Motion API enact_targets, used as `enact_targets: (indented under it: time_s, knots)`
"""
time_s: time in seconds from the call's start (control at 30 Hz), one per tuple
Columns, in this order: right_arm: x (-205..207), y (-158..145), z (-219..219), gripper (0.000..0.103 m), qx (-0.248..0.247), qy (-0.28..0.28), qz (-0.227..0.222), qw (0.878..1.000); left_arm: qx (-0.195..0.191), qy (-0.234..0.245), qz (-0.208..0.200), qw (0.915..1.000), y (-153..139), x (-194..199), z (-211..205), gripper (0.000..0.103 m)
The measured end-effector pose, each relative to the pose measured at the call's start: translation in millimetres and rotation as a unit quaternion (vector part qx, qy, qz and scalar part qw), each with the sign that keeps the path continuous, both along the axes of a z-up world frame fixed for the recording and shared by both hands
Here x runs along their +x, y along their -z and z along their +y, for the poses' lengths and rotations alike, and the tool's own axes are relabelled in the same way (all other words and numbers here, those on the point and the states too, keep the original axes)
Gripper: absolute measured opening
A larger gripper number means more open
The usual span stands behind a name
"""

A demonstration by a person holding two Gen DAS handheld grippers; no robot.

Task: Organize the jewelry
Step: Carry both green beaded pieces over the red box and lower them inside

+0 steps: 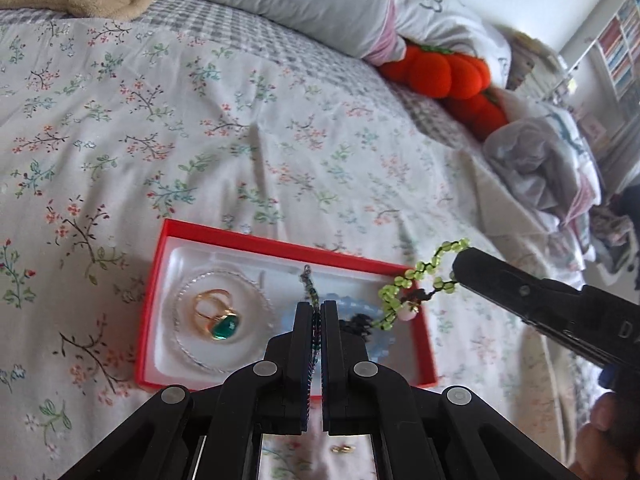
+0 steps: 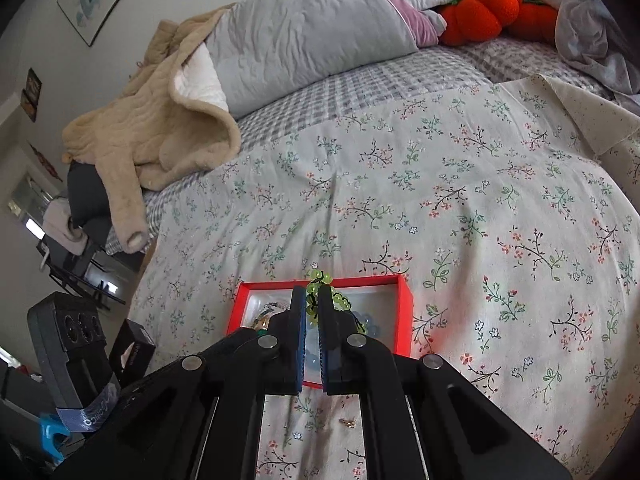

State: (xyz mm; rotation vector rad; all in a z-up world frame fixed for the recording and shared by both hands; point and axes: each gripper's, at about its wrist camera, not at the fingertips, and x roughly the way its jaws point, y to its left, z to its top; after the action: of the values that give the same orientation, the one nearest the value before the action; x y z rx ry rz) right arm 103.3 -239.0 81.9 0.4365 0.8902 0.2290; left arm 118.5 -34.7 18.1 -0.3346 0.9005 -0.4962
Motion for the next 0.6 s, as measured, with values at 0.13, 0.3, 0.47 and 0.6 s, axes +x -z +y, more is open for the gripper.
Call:
enact_targets:
  time_s: [0.13,0.3,0.47,0.6]
  knots:
    - [9,9,6,0.005,-0.012,-0.01,0.01,1.0,0.033,-0.003,0.003,0.9994,11,8,-1,0.0]
    - [15,19,12,0.006,-0.026,-0.014,0.017,0.999,0.047,-0.005,0.004,0.9989,15,11,-3,0.0]
    - [18,25,9,0.006,-0.028,-0.009,0.026,0.999,0.057,-0.011,-0.004,0.9983,11,10,-4,0.0]
    - [20,32,8,0.008,-0.037,-0.003,0.042,0.998,0.08,-0.019,-0.006,0.9966,10,9,-5,0.02]
